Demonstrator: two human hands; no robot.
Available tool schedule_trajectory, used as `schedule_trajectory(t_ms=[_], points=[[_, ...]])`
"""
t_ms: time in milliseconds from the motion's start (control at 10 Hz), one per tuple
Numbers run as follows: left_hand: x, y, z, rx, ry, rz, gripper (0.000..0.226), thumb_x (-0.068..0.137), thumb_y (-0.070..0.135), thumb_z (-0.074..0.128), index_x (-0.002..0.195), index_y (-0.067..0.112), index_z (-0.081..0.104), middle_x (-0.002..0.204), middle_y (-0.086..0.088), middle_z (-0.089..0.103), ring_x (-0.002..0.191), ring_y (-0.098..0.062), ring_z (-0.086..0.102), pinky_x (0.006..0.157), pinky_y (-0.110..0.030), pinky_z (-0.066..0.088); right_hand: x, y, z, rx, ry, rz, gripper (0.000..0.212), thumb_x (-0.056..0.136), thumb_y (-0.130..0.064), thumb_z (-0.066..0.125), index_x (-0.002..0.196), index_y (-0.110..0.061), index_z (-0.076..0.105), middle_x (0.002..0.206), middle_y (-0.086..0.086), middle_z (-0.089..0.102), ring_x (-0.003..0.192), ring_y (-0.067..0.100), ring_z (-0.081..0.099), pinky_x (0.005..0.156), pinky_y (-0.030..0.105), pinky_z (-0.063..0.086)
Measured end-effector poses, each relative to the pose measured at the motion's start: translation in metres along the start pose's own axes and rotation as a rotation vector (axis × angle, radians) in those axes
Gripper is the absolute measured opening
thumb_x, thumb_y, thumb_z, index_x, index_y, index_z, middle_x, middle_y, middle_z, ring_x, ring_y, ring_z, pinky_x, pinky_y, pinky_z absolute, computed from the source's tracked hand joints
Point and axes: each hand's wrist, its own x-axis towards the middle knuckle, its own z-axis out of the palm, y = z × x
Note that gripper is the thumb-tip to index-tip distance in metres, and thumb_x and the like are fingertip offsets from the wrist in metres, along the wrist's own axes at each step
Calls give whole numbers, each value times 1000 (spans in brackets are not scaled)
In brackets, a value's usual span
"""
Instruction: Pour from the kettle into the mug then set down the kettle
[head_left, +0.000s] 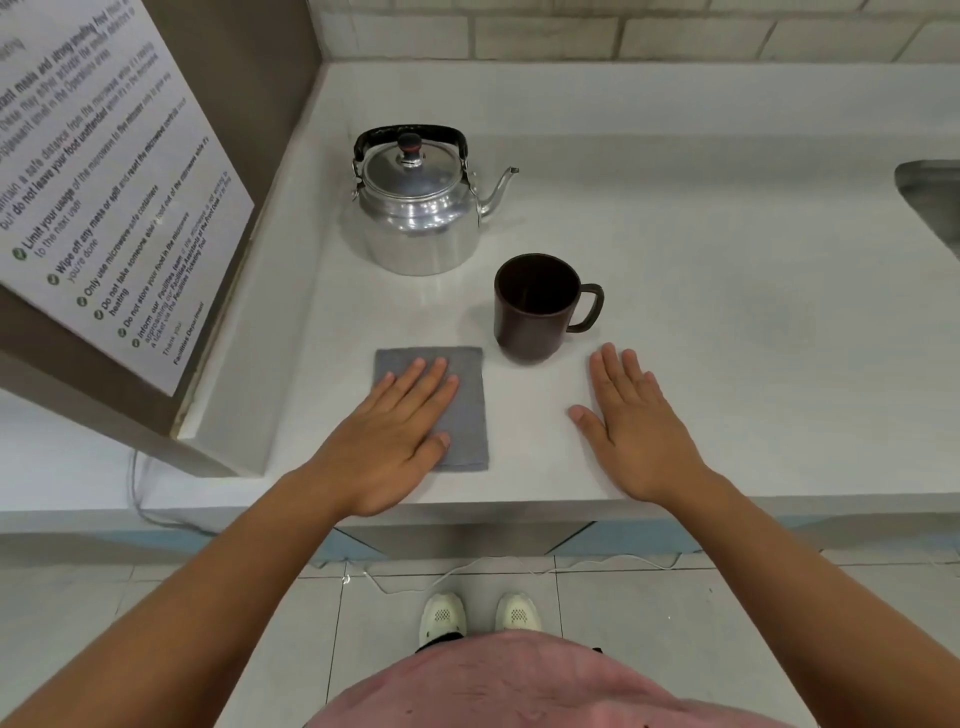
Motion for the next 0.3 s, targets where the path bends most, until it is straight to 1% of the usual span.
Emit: schedule_trajectory(t_ms=[100, 200, 300], points=[[5, 1, -17, -90, -66, -30, 58, 102, 47, 22, 152, 29, 1, 161, 10, -7, 146, -7, -11, 119, -29, -4, -1, -2, -4, 18, -43, 13, 69, 98, -52, 16, 152, -16, -8, 162, 1, -14, 148, 17, -16, 120, 32, -6], [21, -1, -60, -172, -68, -118, 53, 96, 60, 26, 137, 34, 49, 147, 8, 46, 133, -17, 41, 106, -33, 35, 1, -5, -24, 98, -52, 32, 72, 95, -58, 18, 153, -18, 6, 164, 0, 4, 150, 16, -1, 121, 34, 9], [36, -1, -105, -152, -14, -170, 62, 91, 69, 30, 99, 23, 70, 107, 5, 70, 98, -18, 62, 85, -35, 48, 6, -5, -57, 181, 85, 58, 71, 91, -64, 24, 147, -20, 31, 152, 0, 37, 141, 18, 26, 107, 34, 31]])
